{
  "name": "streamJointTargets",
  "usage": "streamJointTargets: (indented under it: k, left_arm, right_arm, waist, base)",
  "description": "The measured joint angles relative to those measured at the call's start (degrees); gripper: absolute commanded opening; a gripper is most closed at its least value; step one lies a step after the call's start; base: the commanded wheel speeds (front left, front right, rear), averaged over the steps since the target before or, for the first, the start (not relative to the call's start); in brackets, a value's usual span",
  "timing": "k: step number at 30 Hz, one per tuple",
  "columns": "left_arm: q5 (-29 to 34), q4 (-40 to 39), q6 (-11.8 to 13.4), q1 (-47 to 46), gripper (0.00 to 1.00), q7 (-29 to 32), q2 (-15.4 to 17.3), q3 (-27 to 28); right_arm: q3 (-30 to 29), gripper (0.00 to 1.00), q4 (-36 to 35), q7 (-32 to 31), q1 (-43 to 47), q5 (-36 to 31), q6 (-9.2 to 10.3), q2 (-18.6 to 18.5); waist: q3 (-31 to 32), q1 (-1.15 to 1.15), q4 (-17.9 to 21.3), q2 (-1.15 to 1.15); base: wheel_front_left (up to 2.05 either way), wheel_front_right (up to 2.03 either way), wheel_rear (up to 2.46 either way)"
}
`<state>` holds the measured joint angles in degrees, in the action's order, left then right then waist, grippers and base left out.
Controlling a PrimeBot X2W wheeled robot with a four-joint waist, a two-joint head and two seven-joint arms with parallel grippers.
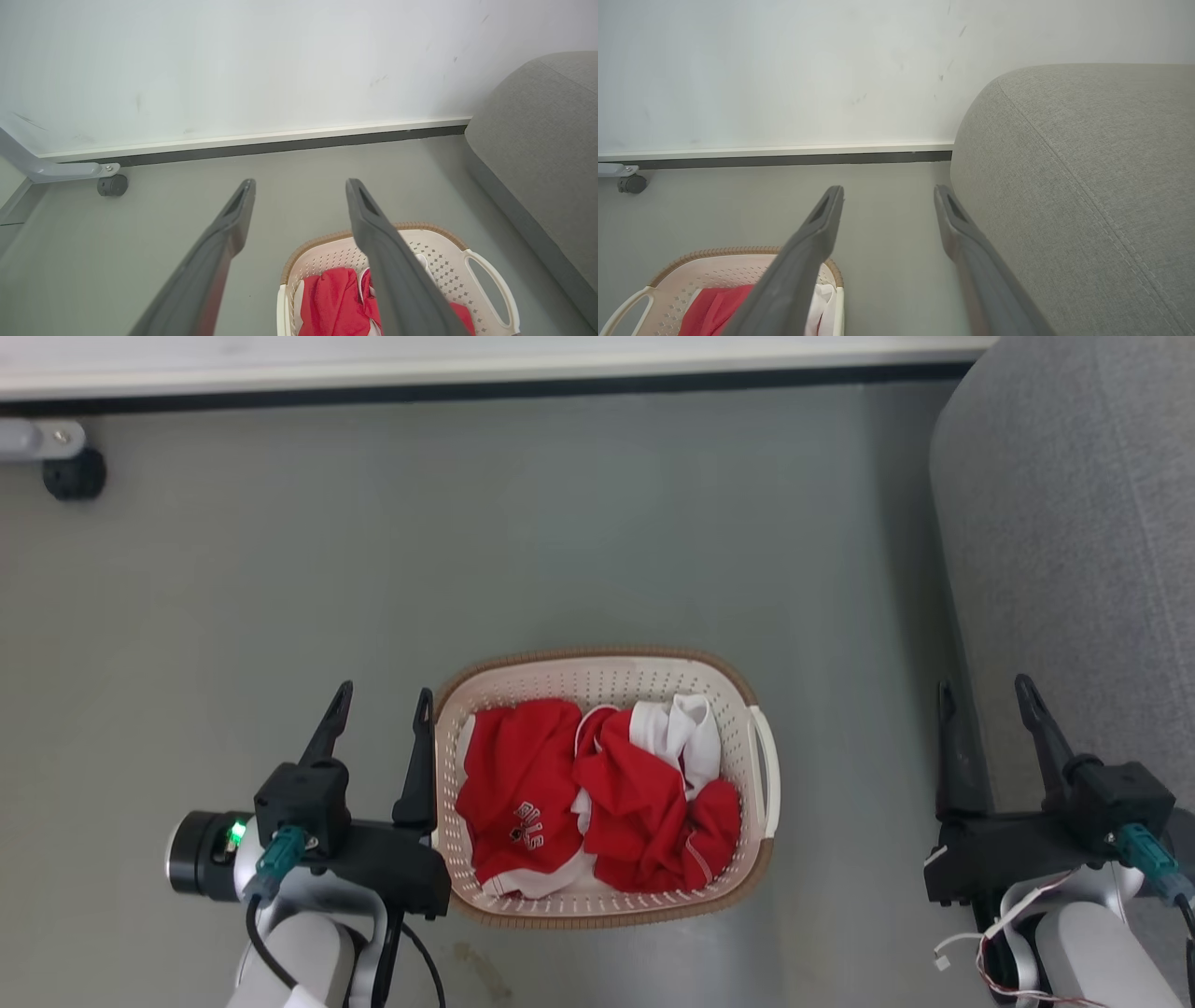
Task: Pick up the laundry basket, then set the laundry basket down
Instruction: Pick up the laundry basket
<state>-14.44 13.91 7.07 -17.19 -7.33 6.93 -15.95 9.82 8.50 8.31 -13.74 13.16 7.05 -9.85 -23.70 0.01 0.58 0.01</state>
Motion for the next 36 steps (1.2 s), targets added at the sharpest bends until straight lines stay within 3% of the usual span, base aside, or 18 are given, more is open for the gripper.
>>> streamJointTargets:
  k: [36]
  left_arm:
    - [1.0, 10.15, -2.12, -14.66, 1.0, 1.18, -0.56, -1.2]
  right_arm:
    - [2.74, 1.0, 9.87, 0.35, -14.46, -1.29, -2.88, -0.12]
  waist:
    - [-19.65, -0.01, -1.87, 0.0]
  base:
    - [0.0, 0.0, 0.0]
